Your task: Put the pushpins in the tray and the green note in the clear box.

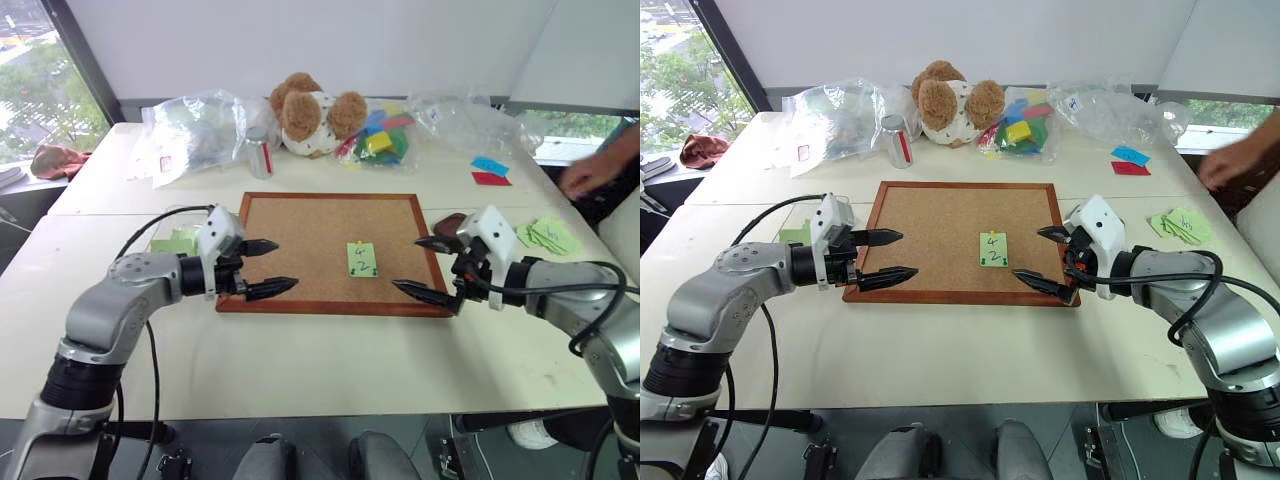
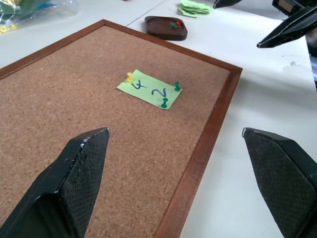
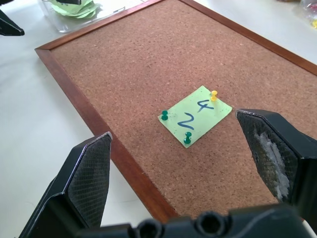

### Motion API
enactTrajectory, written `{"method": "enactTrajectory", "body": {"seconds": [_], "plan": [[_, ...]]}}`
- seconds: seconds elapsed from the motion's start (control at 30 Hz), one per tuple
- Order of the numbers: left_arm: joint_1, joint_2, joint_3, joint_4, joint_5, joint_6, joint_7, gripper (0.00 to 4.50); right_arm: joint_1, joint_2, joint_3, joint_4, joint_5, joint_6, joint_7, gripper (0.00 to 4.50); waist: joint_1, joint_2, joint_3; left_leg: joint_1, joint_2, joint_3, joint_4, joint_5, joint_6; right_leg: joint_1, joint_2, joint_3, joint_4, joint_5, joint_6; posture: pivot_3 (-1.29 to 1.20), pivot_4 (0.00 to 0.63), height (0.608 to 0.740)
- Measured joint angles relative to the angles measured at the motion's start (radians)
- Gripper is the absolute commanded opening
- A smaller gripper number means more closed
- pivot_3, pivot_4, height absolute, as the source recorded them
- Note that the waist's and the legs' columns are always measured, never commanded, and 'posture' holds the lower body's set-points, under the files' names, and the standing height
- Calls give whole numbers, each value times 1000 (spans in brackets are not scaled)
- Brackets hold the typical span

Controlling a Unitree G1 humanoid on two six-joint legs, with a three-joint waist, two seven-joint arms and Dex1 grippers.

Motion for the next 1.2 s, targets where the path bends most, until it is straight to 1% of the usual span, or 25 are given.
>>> {"method": "enactTrajectory", "body": {"seconds": [0.3,0.63,0.93,1.03,1.07,1.1,1.13,1.17,1.2], "plan": [[0,-10,2,1,-27,11,11,4432,0,5,0,0,-8,-1,-3,4408,0,0,0,0,0,0,0,0,0,0,0,0,0,0,0,0,150,740],[0,-8,4,1,-26,2,29,4432,-1,6,0,7,-9,-1,-6,4408,0,0,0,0,0,0,0,0,0,0,0,0,0,0,0,0,150,740],[9,-14,-2,8,18,-37,53,4432,-21,8,0,15,-11,-1,-16,4408,0,0,0,0,0,0,0,0,0,0,0,0,0,0,0,0,150,740],[8,-43,-8,38,43,-58,75,3709,-29,18,0,23,-11,0,-26,4408,0,0,0,0,0,0,0,0,0,0,0,0,0,0,0,0,150,740],[8,-60,-15,55,52,-66,85,3139,-31,22,1,26,-11,0,-29,4408,1,0,0,0,0,0,0,0,0,0,0,0,0,0,0,0,150,740],[7,-74,-21,71,62,-74,91,2805,-33,25,3,29,-14,0,-33,4408,1,0,0,0,0,0,0,0,0,0,0,0,0,0,0,0,150,740],[5,-93,-29,95,78,-92,94,2198,-39,31,6,33,-19,0,-38,4408,1,0,0,0,0,0,0,0,0,0,0,0,0,0,0,0,150,740],[0,-107,-46,121,96,-111,97,1791,-50,43,11,42,-23,0,-46,4408,1,0,0,0,0,0,0,0,0,0,0,0,0,0,0,0,150,740],[-6,-127,-69,152,124,-138,100,1233,-64,57,19,57,-30,0,-56,4408,1,0,0,0,0,0,0,1,-1,0,0,0,0,0,0,0,150,740]]}}
